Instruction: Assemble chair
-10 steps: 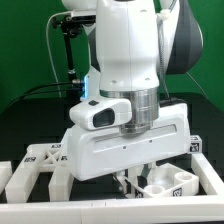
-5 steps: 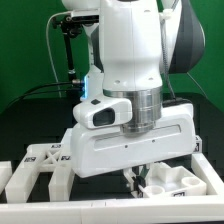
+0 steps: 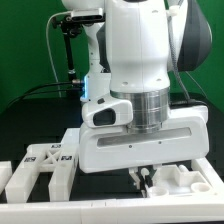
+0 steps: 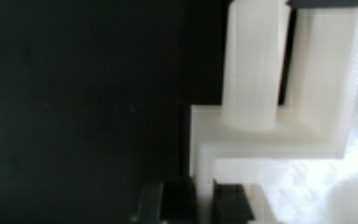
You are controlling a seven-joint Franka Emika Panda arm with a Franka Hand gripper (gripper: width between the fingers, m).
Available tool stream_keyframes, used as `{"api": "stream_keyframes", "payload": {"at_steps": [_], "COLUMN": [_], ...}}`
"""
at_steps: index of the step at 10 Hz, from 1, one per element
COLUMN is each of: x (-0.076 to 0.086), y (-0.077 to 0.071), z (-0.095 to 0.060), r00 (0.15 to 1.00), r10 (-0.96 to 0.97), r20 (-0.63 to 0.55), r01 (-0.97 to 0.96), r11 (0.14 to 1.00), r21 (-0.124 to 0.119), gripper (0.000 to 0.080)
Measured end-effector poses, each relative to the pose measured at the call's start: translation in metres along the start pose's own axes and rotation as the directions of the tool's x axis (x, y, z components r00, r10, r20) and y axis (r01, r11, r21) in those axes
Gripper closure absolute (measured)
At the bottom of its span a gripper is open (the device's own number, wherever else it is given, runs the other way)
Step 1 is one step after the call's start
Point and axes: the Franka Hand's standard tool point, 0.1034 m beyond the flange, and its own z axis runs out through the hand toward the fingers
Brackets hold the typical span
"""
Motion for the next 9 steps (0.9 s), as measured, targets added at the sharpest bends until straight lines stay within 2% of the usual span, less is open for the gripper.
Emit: {"api": "stream_keyframes", "payload": {"at_steps": [5, 6, 7, 8, 9], "x": [0.0002, 0.0001, 0.0001, 0.0001, 0.0001], "y": [-0.0015, -0.0014, -0.0014, -0.0014, -0.0014], "z": [0.0007, 0.0007, 0.0007, 0.0008, 0.0008], "r00": [0.999, 0.999, 0.999, 0.999, 0.999], "r10": [0.035, 0.034, 0.034, 0.034, 0.034], "r20": [-0.002, -0.002, -0.002, -0.002, -0.002], "r01": [-0.035, -0.034, -0.034, -0.034, -0.034], "r11": [0.999, 0.999, 0.999, 0.999, 0.999], "r21": [0.000, 0.000, 0.000, 0.000, 0.000], "gripper": [0.0770, 0.0675, 0.0492, 0.0356, 0.0356]}}
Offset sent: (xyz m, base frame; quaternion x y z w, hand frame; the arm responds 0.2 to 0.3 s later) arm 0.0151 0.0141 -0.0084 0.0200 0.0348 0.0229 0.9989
